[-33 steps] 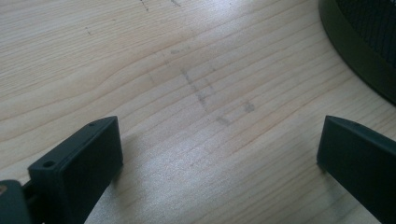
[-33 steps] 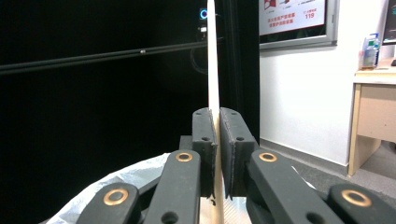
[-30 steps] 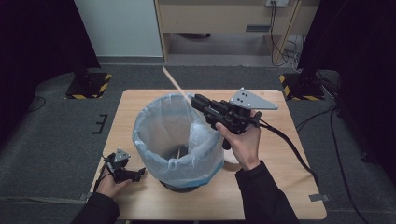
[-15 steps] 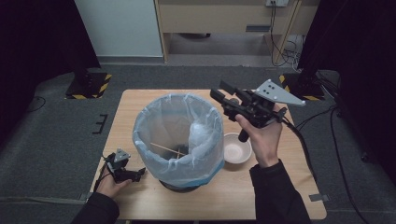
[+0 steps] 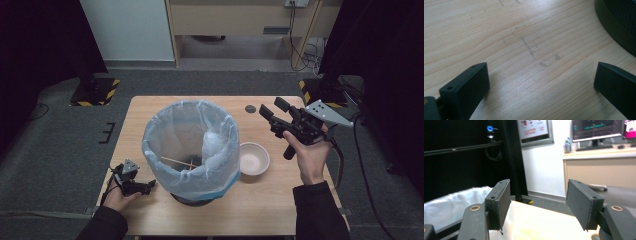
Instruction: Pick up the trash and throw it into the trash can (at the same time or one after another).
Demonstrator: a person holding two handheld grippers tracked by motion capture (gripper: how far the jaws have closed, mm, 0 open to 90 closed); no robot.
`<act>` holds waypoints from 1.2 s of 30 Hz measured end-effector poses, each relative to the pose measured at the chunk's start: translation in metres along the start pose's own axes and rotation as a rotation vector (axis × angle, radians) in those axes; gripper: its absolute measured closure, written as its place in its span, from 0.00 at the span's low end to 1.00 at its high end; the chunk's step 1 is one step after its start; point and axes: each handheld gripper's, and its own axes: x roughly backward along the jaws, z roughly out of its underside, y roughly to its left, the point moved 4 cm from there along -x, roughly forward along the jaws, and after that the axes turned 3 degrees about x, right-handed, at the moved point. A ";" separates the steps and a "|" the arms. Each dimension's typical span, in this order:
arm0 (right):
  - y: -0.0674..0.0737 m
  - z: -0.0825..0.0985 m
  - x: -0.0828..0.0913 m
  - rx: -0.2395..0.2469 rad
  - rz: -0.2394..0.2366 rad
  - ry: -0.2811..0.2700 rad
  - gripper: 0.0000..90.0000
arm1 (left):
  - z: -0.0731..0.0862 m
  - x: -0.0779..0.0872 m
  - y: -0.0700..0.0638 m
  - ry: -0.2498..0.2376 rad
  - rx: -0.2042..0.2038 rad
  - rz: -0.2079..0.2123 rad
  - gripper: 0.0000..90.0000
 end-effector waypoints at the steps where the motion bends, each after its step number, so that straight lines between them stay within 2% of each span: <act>1: -0.010 0.013 0.002 -0.015 0.020 0.015 0.40 | 0.000 0.000 0.000 0.000 0.000 0.000 0.00; 2: -0.010 0.013 0.002 -0.015 0.020 0.015 0.40 | 0.000 0.000 0.000 0.000 0.000 0.000 0.00; 3: -0.019 0.027 0.004 -0.024 0.037 0.038 0.39 | 0.000 0.000 0.000 0.000 0.000 0.000 0.00; 4: -0.019 0.027 0.004 -0.024 0.037 0.038 0.39 | 0.000 0.000 0.000 0.000 0.000 0.000 0.00; 6: -0.031 0.048 0.007 -0.035 0.059 0.077 0.39 | 0.000 0.000 0.000 0.000 0.000 0.000 0.00; 7: -0.031 0.048 0.007 -0.035 0.059 0.077 0.39 | 0.000 0.000 0.000 0.000 0.000 0.000 0.00; 9: -0.039 0.061 0.008 -0.043 0.076 0.120 0.40 | 0.000 0.000 0.000 0.000 0.000 0.000 0.00; 11: -0.045 0.067 0.008 -0.043 0.092 0.133 0.40 | 0.000 0.000 0.000 0.000 -0.001 0.000 0.00; 12: -0.050 0.076 0.008 -0.050 0.101 0.156 0.40 | 0.000 0.000 0.000 0.001 -0.001 0.000 0.00; 13: -0.050 0.076 0.008 -0.050 0.101 0.156 0.40 | 0.000 0.000 0.000 0.001 -0.001 0.000 0.00; 15: -0.057 0.092 0.005 -0.056 0.112 0.202 0.40 | 0.000 0.000 0.000 0.001 -0.001 0.000 0.00; 17: -0.059 0.098 0.003 -0.057 0.115 0.214 0.40 | 0.000 0.000 0.000 0.001 -0.001 0.001 0.00; 23: -0.068 0.128 -0.003 -0.047 0.141 0.303 0.40 | 0.000 0.000 0.000 0.001 -0.001 0.002 0.00; 26: -0.074 0.148 -0.005 -0.044 0.161 0.364 0.40 | 0.000 0.000 0.000 0.001 -0.002 0.002 0.00; 27: -0.074 0.148 -0.005 -0.044 0.161 0.364 0.40 | 0.000 0.000 0.000 0.001 -0.002 0.002 0.00; 28: -0.077 0.159 -0.007 -0.041 0.168 0.401 0.40 | 0.000 0.000 0.000 0.001 -0.003 0.003 0.00; 29: -0.077 0.159 -0.007 -0.041 0.168 0.401 0.40 | 0.000 0.000 0.000 0.001 -0.003 0.003 0.00; 33: -0.081 0.180 -0.008 -0.039 0.180 0.482 0.43 | 0.000 0.000 0.000 0.003 -0.005 0.003 0.00; 36: -0.082 0.189 -0.008 -0.044 0.177 0.519 0.46 | 0.000 0.000 0.000 0.003 -0.005 0.003 0.00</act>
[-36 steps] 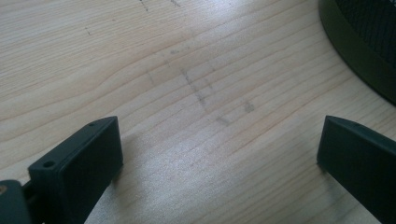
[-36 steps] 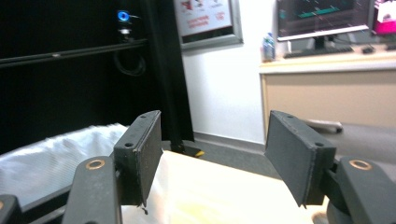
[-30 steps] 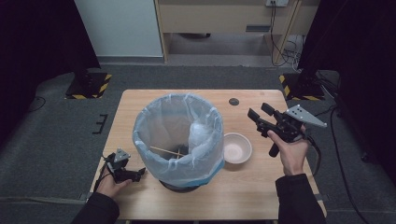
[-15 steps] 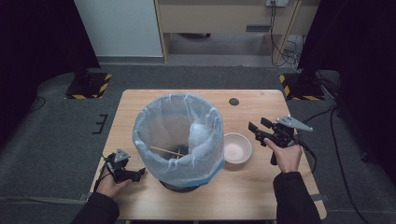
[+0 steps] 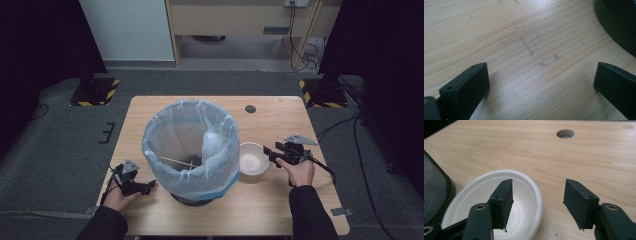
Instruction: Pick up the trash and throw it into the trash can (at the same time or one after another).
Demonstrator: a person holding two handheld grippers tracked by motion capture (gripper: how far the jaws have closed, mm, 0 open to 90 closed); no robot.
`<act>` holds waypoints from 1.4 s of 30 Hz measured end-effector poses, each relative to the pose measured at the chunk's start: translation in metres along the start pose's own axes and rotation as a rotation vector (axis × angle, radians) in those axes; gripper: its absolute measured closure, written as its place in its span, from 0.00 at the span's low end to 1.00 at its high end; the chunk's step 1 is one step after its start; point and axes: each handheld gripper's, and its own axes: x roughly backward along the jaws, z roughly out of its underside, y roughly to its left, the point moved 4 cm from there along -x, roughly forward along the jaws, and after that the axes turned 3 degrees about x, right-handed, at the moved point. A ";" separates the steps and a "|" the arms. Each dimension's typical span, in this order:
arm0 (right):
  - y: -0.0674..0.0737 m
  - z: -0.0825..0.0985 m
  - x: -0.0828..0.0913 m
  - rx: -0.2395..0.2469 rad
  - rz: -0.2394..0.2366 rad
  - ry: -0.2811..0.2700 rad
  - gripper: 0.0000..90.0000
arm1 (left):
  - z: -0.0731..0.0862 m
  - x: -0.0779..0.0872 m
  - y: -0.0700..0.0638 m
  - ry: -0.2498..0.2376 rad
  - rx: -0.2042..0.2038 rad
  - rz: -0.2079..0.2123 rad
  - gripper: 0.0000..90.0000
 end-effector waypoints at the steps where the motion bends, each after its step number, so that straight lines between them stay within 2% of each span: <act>1: 0.000 0.002 -0.002 0.000 0.000 0.013 0.46 | 0.000 0.000 0.000 0.000 0.000 0.000 0.00; 2: -0.001 0.006 -0.005 0.006 0.000 0.038 0.47 | 0.000 0.000 0.000 0.000 0.000 0.000 0.00; 6: -0.002 0.012 -0.009 0.004 -0.002 0.068 0.49 | 0.000 0.000 0.000 0.000 0.000 0.000 0.00; 8: -0.001 0.018 -0.013 0.013 -0.003 0.105 0.49 | 0.000 0.000 0.000 0.000 0.000 0.000 0.00; 18: 0.001 0.027 -0.019 0.001 -0.015 0.172 0.55 | 0.000 0.000 0.000 0.000 -0.001 0.001 0.00; 21: 0.001 0.029 -0.020 -0.003 -0.016 0.191 0.61 | 0.000 0.000 0.000 0.000 -0.001 0.001 0.00; 26: 0.002 0.029 -0.020 -0.014 -0.013 0.193 0.69 | 0.000 0.000 0.000 0.000 -0.001 0.001 0.00; 27: 0.002 0.029 -0.020 -0.016 -0.010 0.204 0.73 | 0.000 0.000 0.000 0.000 -0.001 0.001 0.00; 32: 0.003 0.030 -0.020 -0.019 -0.009 0.226 0.80 | 0.000 0.000 0.000 0.000 -0.001 0.001 0.00; 39: 0.006 0.025 -0.016 -0.055 -0.029 0.207 0.89 | 0.000 0.000 0.000 0.000 -0.001 0.001 0.00; 42: 0.006 0.022 -0.014 -0.052 -0.028 0.206 0.90 | 0.000 0.000 0.000 0.000 -0.001 0.001 0.00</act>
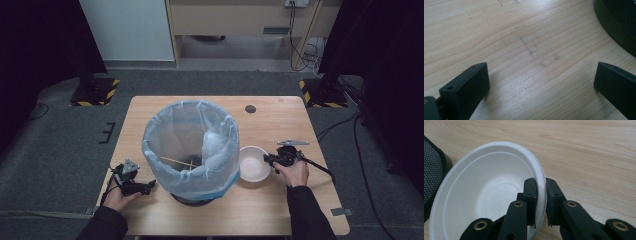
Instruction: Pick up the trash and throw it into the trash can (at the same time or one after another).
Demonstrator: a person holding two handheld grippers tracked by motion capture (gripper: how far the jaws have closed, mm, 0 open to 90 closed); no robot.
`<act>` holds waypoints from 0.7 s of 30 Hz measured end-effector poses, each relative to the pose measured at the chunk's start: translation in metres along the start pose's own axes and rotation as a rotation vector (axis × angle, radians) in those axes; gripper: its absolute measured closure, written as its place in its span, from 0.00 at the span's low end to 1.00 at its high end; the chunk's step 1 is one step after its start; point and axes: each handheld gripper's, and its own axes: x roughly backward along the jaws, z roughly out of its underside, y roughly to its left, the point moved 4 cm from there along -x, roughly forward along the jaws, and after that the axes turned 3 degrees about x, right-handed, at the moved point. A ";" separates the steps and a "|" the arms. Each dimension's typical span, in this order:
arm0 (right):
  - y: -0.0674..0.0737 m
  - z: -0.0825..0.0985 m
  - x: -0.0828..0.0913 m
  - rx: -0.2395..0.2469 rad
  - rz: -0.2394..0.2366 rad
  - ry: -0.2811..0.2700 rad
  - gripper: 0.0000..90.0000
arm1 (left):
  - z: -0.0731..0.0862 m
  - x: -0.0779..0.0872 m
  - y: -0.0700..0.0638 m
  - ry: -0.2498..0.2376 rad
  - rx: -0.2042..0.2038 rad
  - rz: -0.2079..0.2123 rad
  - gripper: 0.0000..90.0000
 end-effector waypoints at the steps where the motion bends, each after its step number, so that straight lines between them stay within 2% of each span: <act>1: 0.000 0.000 0.000 0.000 0.000 0.000 0.90 | 0.000 0.000 0.000 0.000 0.000 0.000 0.00; 5: -0.001 -0.004 0.005 -0.014 0.005 -0.017 0.91 | 0.000 0.000 0.000 0.000 0.000 0.000 0.00; 6: -0.002 -0.007 0.010 -0.026 0.007 -0.039 0.92 | 0.000 0.000 0.000 0.000 0.000 0.000 0.00; 21: -0.012 -0.024 0.039 -0.058 0.037 -0.145 0.93 | 0.000 0.000 0.000 0.000 0.000 0.000 0.00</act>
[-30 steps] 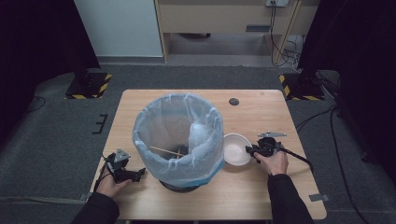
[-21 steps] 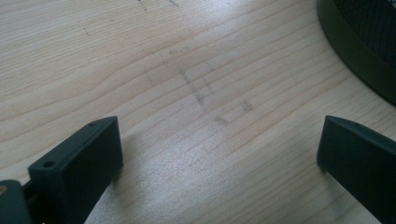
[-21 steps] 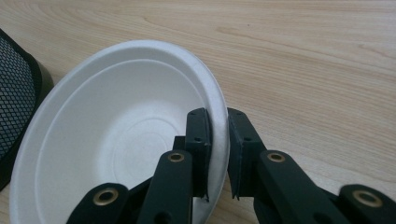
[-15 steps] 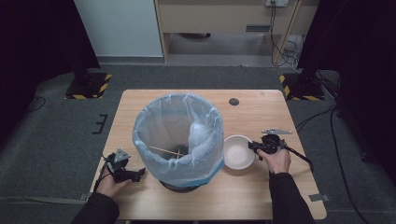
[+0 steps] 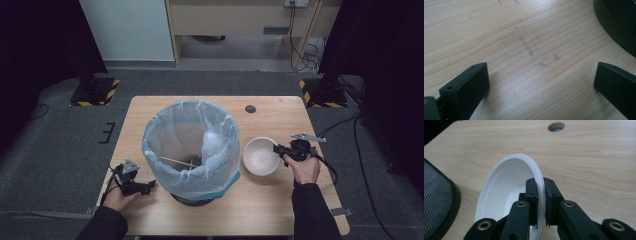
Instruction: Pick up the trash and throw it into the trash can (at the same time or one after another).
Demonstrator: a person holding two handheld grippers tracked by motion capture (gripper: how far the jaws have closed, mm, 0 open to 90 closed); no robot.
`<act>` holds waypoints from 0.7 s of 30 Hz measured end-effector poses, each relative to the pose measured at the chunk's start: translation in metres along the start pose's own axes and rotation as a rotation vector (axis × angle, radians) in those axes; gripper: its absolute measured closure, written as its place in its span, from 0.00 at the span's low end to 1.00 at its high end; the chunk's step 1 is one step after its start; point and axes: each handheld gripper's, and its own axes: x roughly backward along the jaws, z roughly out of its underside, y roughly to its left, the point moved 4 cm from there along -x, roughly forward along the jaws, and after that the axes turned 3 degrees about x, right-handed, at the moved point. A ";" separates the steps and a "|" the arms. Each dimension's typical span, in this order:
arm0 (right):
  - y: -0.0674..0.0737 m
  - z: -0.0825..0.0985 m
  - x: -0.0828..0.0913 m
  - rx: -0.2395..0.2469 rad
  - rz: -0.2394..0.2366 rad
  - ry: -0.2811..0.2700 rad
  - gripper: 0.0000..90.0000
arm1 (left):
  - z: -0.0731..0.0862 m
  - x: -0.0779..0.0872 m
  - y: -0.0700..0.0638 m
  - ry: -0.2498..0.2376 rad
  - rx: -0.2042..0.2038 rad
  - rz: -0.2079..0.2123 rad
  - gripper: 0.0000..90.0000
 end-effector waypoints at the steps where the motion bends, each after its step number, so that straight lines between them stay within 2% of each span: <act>1: 0.000 0.000 0.000 0.000 0.000 0.000 0.93 | 0.000 0.000 0.000 -0.001 0.001 0.000 0.00; 5: 0.000 -0.009 0.009 -0.007 0.003 -0.050 0.93 | 0.000 0.000 0.000 0.000 0.000 0.000 0.00; 14: -0.009 -0.027 0.034 -0.050 0.033 -0.204 0.93 | 0.000 0.000 0.000 0.000 0.000 0.000 0.00; 15: -0.011 -0.031 0.040 -0.064 0.038 -0.242 0.93 | 0.000 0.000 0.000 0.000 0.000 0.000 0.00; 17: -0.012 -0.032 0.043 -0.068 0.037 -0.253 0.93 | 0.000 0.000 0.000 0.000 0.000 0.000 0.00; 21: -0.013 -0.040 0.055 -0.086 0.032 -0.318 0.93 | 0.000 0.000 0.000 0.000 0.000 0.000 0.00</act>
